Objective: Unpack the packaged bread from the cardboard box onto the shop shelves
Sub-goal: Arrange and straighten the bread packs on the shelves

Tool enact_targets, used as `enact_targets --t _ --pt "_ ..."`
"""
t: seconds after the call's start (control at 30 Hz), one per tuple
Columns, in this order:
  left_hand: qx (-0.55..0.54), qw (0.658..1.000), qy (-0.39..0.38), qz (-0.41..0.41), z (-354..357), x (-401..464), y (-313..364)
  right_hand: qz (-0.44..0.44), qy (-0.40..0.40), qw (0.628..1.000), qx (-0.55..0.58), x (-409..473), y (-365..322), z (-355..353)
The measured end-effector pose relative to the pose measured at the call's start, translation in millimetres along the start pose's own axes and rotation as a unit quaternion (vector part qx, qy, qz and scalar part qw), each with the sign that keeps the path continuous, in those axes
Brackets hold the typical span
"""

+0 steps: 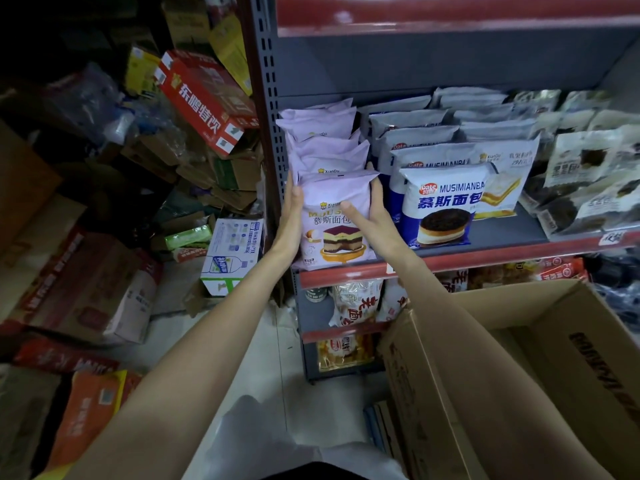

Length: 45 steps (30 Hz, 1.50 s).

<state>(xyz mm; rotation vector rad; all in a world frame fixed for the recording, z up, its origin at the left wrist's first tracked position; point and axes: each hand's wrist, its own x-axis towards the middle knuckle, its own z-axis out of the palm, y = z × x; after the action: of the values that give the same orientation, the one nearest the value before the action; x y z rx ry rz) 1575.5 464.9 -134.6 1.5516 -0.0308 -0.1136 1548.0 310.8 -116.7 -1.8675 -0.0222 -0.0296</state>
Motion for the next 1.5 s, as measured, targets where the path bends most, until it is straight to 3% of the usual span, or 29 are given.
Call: enact_targets --t 0.13,0.3,0.6,0.73,0.87,1.0,1.2,1.5 --pt "0.022 0.997 -0.025 -0.074 -7 22 -37 0.009 -0.012 0.999 0.036 10 3 0" --pt "0.087 0.994 0.03 -0.053 -3 12 -2 0.005 0.025 0.998 0.049 19 4 10" --pt "0.119 0.992 -0.026 -0.043 -3 7 26 0.015 0.051 0.999 0.002 25 4 9" --pt "0.096 0.991 0.023 0.085 -12 -14 21 -0.039 0.124 0.991 -0.002 7 4 10" --pt "0.189 0.967 0.034 0.168 -22 -9 30 -0.107 0.159 0.981 -0.04 -17 6 14" --pt "0.22 0.97 0.005 0.106 -32 27 58 -0.089 0.126 0.977 -0.149 -25 0 30" --pt "0.205 0.975 -0.079 0.027 -39 53 69 -0.002 0.14 0.945 -0.296 -5 -6 55" --pt "0.142 0.987 -0.068 -0.027 -43 47 65 -0.018 0.131 0.942 -0.307 4 -3 55"
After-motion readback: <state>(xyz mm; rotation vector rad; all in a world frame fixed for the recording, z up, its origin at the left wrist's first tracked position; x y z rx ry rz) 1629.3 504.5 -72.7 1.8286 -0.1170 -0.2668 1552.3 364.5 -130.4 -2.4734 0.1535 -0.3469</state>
